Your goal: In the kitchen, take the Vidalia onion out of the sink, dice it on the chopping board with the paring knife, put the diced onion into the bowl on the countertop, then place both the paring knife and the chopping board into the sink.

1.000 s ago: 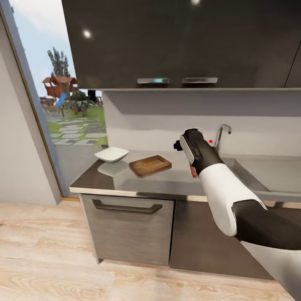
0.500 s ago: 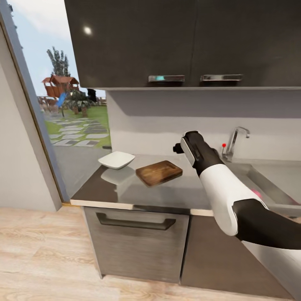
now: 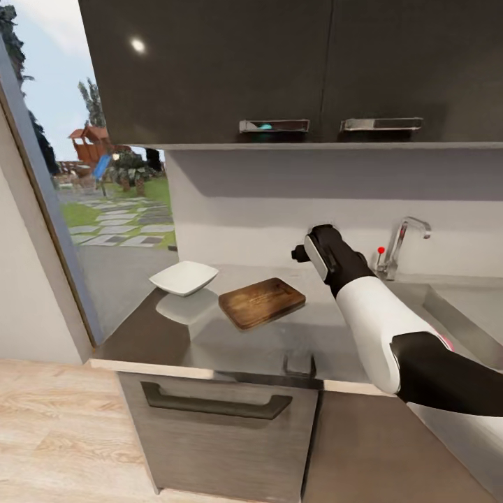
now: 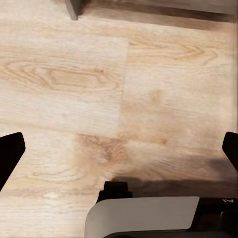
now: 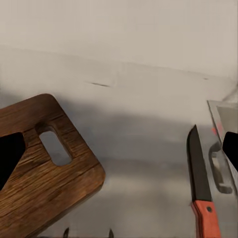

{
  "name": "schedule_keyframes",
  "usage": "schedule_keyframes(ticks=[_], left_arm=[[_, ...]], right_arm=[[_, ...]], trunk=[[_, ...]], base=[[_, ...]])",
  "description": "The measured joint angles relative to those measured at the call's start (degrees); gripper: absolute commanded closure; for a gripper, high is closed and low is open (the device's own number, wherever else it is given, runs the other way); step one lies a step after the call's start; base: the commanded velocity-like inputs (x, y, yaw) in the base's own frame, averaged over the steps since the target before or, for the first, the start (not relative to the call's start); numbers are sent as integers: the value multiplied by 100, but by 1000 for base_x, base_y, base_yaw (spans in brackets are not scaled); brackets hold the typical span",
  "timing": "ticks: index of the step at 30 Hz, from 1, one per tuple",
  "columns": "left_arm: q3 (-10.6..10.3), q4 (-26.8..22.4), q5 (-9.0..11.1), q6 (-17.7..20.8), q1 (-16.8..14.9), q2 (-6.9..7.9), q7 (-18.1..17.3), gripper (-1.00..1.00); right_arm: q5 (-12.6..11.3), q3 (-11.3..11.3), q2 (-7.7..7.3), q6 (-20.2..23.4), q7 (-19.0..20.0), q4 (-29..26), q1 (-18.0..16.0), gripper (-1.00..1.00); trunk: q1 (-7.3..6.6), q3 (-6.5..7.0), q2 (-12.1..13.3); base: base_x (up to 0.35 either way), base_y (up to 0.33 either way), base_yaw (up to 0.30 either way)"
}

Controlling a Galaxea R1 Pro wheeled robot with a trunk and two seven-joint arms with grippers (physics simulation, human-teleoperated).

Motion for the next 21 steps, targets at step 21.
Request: schedule_keyframes(ticks=[21], left_arm=[[-6, 0, -1, -21, 0, -1, -3, -100]], right_arm=[[16, 14, 1, -444, 196, 389, 8, -100]], trunk=[[2, -29, 0]], base=[[18, -12, 0]])
